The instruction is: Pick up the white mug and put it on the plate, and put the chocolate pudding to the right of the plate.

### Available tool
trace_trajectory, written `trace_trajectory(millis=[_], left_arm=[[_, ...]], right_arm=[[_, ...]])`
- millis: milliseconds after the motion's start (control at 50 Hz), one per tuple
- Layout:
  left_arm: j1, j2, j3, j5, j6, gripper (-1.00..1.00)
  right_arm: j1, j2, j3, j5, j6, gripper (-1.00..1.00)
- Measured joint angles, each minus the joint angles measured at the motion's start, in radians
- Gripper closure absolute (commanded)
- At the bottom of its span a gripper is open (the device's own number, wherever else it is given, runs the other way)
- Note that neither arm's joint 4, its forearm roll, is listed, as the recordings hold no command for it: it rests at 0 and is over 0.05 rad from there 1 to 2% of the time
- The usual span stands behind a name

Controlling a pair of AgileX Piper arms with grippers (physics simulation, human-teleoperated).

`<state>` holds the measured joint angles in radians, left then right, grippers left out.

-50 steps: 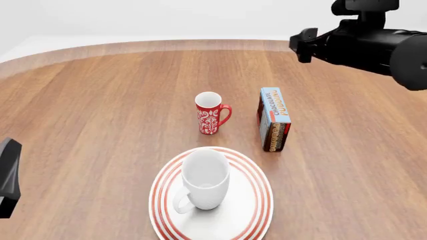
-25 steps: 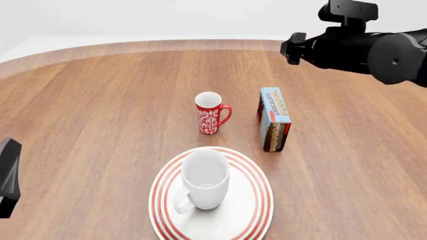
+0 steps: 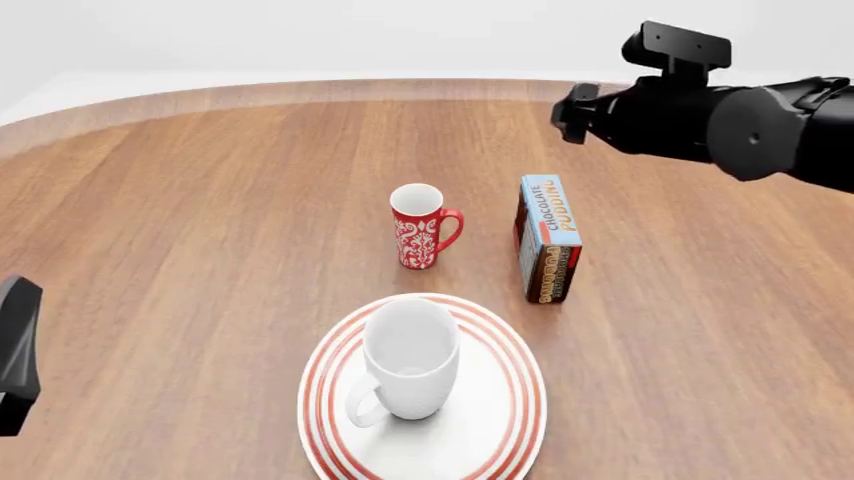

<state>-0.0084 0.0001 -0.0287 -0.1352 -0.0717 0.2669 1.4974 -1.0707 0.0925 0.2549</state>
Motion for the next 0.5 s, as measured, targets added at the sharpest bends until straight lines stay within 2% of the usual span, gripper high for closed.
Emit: trace_trajectory(millis=[500], left_arm=[[0.001, 0.000, 0.001, -0.001, -0.007, -1.00]], right_arm=[[-0.012, 0.047, 0.018, -0.035, 0.044, -1.00]])
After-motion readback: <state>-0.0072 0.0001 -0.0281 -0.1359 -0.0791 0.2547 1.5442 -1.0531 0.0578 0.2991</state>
